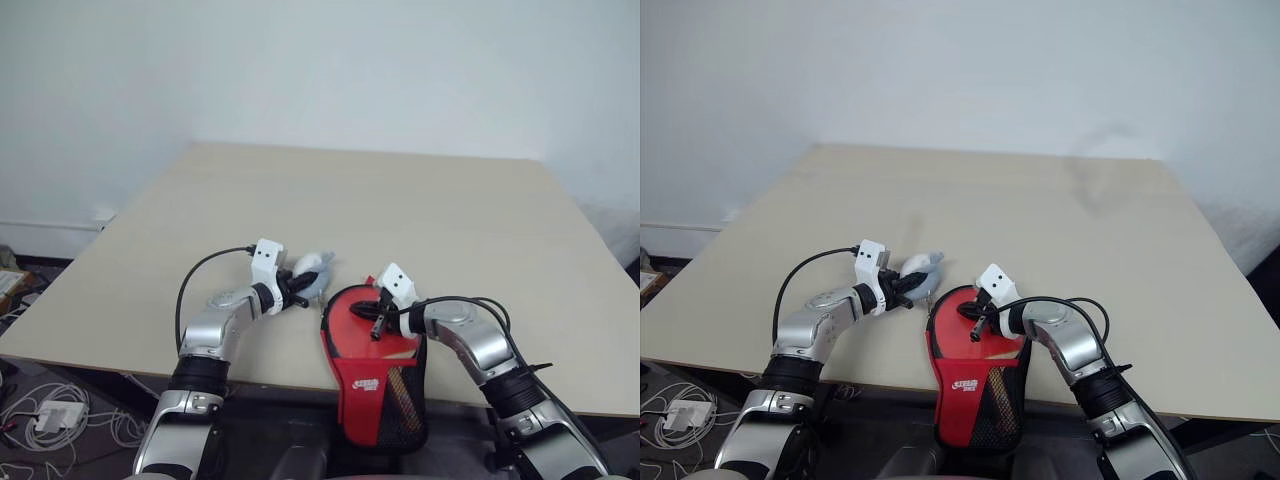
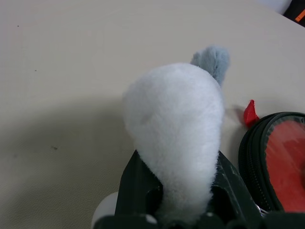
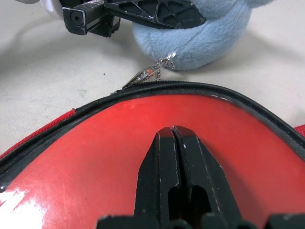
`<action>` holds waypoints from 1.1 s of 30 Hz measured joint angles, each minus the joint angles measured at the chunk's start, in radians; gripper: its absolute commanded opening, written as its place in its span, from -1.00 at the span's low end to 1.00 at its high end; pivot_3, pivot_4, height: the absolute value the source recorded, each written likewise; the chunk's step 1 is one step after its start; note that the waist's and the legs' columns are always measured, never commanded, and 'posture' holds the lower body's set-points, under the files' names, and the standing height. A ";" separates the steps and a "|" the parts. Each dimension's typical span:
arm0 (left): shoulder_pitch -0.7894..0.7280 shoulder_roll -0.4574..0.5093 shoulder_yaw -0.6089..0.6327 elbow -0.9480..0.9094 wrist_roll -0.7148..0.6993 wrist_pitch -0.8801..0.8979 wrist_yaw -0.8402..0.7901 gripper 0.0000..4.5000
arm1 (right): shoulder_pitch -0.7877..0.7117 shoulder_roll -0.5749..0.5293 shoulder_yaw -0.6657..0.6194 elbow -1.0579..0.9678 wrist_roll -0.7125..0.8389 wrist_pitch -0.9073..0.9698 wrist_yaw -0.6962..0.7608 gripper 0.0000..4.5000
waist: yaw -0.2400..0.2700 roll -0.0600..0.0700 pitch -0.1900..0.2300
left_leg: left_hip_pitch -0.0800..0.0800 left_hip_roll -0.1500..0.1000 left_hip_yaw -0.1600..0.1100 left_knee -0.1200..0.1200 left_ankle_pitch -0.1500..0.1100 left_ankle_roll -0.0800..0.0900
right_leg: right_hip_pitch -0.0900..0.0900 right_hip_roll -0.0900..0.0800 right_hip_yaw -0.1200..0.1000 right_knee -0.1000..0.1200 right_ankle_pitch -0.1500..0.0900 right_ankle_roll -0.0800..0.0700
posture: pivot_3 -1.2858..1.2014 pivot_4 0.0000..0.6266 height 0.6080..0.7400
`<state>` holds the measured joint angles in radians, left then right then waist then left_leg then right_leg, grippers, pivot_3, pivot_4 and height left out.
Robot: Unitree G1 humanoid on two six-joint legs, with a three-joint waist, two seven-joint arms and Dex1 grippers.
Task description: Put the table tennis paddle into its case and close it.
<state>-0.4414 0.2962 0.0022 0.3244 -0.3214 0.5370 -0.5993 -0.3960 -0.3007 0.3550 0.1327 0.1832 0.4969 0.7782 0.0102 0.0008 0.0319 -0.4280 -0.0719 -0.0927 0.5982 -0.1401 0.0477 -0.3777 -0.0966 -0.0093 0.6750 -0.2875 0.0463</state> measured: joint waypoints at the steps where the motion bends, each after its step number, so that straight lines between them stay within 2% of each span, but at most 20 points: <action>1: 0.000 0.000 0.000 0.000 0.000 0.000 0.000 -0.86 | 0.000 0.000 0.000 0.000 0.000 0.000 0.000 -1.00 | 0.000 0.000 0.000 | 0.000 0.000 0.000 0.000 0.000 0.000 | 0.000 0.000 0.000 0.000 0.000 0.000 | 0.03 -1.00 0.50; 5: -0.015 -0.005 -0.002 0.024 0.004 -0.007 0.001 -0.86 | 0.003 -0.001 -0.003 0.000 0.000 -0.001 0.000 -1.00 | 0.000 0.000 0.000 | 0.000 0.000 0.000 0.000 0.000 0.000 | 0.000 -0.001 0.000 0.000 0.000 0.000 | 0.03 -1.00 0.50; 11: -0.262 -0.054 -0.020 0.359 0.103 -0.115 0.067 -0.86 | 0.007 0.010 -0.007 0.000 -0.011 -0.003 0.003 -1.00 | -0.003 -0.001 0.000 | 0.000 -0.002 -0.002 0.000 0.000 0.000 | 0.001 -0.003 -0.003 0.000 0.000 0.001 | 0.03 -1.00 0.50; 17: -0.347 -0.069 -0.021 0.545 0.127 -0.203 0.071 -0.86 | 0.005 0.010 -0.005 0.000 -0.022 -0.003 0.006 -1.00 | -0.007 -0.001 0.000 | 0.000 -0.003 -0.004 0.000 0.000 0.000 | 0.002 -0.003 -0.004 0.000 -0.001 0.003 | 0.03 -1.00 0.50; 33: -0.486 -0.139 -0.016 0.784 0.195 -0.315 0.114 -0.86 | 0.011 0.008 -0.013 -0.006 -0.037 -0.003 0.005 -1.00 | -0.005 -0.001 0.000 | 0.000 -0.005 -0.005 0.000 0.000 0.000 | 0.003 -0.005 -0.007 0.001 -0.001 0.003 | 0.03 -1.00 0.50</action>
<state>-0.9277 0.1574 -0.0139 1.1089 -0.1268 0.2219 -0.4850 -0.3848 -0.2927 0.3421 0.1263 0.1458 0.4937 0.7831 0.0049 -0.0003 0.0319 -0.4284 -0.0770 -0.0973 0.5980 -0.1401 0.0478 -0.3744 -0.1021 -0.0165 0.6758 -0.2881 0.0494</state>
